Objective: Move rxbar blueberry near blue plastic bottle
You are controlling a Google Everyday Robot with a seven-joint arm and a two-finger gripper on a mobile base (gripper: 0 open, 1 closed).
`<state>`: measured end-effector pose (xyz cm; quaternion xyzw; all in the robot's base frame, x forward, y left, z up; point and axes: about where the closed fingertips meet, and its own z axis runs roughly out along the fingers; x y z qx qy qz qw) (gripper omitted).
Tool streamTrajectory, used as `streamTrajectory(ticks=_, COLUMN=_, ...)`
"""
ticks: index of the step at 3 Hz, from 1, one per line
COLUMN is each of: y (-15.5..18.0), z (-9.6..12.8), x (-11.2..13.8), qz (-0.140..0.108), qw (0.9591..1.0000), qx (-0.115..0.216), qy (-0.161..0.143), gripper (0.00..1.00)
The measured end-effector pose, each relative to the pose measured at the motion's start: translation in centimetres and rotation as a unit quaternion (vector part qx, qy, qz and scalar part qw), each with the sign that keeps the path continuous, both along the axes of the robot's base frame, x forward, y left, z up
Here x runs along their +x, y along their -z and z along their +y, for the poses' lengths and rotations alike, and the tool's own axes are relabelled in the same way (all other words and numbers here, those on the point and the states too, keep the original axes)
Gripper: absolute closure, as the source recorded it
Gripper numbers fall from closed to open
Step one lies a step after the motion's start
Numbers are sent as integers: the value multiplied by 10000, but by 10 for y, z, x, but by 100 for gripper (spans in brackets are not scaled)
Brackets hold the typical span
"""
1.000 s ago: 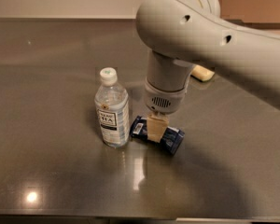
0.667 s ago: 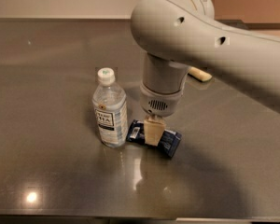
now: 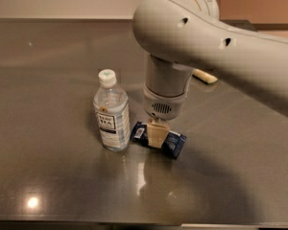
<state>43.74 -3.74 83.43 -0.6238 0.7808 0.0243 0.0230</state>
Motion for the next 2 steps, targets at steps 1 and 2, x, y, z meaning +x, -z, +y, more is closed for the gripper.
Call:
streamTrajectory(ticks=1, y=0, z=0, x=0, qz=-13, qw=10000, qx=4, qy=-1, gripper=0)
streamTrajectory(ticks=2, y=0, z=0, x=0, qz=-14, qw=10000, qx=4, qy=-1, gripper=0)
